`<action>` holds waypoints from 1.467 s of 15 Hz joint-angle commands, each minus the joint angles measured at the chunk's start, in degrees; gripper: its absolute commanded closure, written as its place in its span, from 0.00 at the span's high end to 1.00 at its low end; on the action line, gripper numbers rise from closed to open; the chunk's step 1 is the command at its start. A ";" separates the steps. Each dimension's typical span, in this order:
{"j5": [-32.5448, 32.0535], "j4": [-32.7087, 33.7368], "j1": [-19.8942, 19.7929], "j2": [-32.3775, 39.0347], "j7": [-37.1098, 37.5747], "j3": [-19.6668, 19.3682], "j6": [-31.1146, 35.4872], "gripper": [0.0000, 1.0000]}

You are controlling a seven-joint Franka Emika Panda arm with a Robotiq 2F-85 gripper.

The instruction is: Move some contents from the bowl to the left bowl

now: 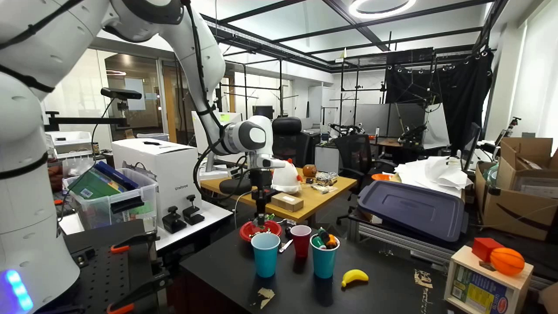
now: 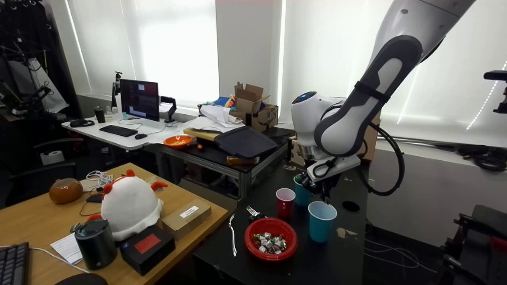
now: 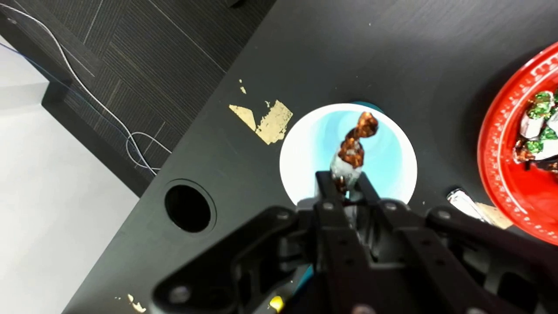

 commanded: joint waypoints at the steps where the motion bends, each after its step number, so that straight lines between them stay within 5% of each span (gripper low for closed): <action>1: -0.37 -0.62 -0.76 -1.27 1.62 0.78 -2.09 0.40; 9: -0.81 -1.83 -1.09 -2.35 -0.05 1.91 -0.21 0.98; 16: -2.89 2.39 -1.20 -1.16 -5.57 5.14 3.36 1.00; 22: 0.07 12.05 -3.99 5.59 -21.23 9.61 5.27 1.00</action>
